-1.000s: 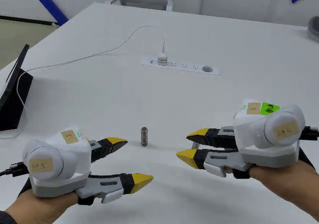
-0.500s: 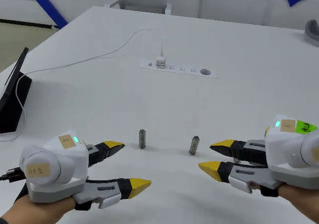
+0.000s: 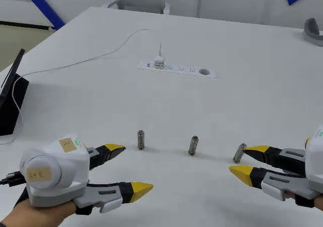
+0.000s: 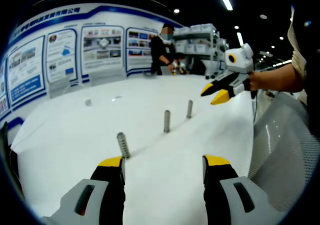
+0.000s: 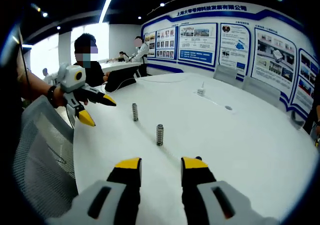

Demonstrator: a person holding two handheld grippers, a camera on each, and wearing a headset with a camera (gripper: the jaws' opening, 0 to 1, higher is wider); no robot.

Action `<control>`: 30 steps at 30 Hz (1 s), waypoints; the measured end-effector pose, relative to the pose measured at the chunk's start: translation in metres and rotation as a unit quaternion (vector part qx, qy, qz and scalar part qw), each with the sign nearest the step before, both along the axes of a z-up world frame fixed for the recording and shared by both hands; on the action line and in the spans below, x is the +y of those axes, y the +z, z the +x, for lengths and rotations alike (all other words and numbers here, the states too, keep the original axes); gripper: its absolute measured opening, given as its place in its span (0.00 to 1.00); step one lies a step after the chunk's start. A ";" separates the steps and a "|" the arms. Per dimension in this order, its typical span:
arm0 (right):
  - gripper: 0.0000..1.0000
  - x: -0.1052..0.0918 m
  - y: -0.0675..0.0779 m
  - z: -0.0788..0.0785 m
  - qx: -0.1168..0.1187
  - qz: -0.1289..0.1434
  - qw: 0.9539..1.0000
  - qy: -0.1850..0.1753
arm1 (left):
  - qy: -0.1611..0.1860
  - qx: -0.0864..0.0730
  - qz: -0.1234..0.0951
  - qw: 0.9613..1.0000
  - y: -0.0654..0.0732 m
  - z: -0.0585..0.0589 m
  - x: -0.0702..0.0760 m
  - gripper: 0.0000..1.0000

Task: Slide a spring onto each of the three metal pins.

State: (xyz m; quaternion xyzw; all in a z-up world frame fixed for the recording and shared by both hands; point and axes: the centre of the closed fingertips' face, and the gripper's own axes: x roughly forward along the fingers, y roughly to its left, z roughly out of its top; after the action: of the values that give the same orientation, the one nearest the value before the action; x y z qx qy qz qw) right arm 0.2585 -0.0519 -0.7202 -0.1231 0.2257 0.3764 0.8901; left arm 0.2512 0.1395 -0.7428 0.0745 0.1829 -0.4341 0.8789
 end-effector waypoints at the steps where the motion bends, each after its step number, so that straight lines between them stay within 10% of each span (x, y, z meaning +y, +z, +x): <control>1: 0.33 -0.003 0.000 0.000 -0.002 -0.001 1.000 -0.003 | 0.000 0.000 0.000 1.000 0.000 0.000 0.000 0.64; 30: 0.50 -0.048 -0.008 -0.007 -0.003 -0.007 0.998 -0.059 | 0.002 0.008 0.004 1.000 -0.008 0.002 0.004 0.66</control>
State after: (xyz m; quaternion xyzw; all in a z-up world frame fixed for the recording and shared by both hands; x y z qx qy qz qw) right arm 0.2519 -0.0996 -0.7278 -0.1170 0.2325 0.3213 0.9105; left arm 0.2536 0.1438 -0.7508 0.0748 0.1916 -0.4320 0.8781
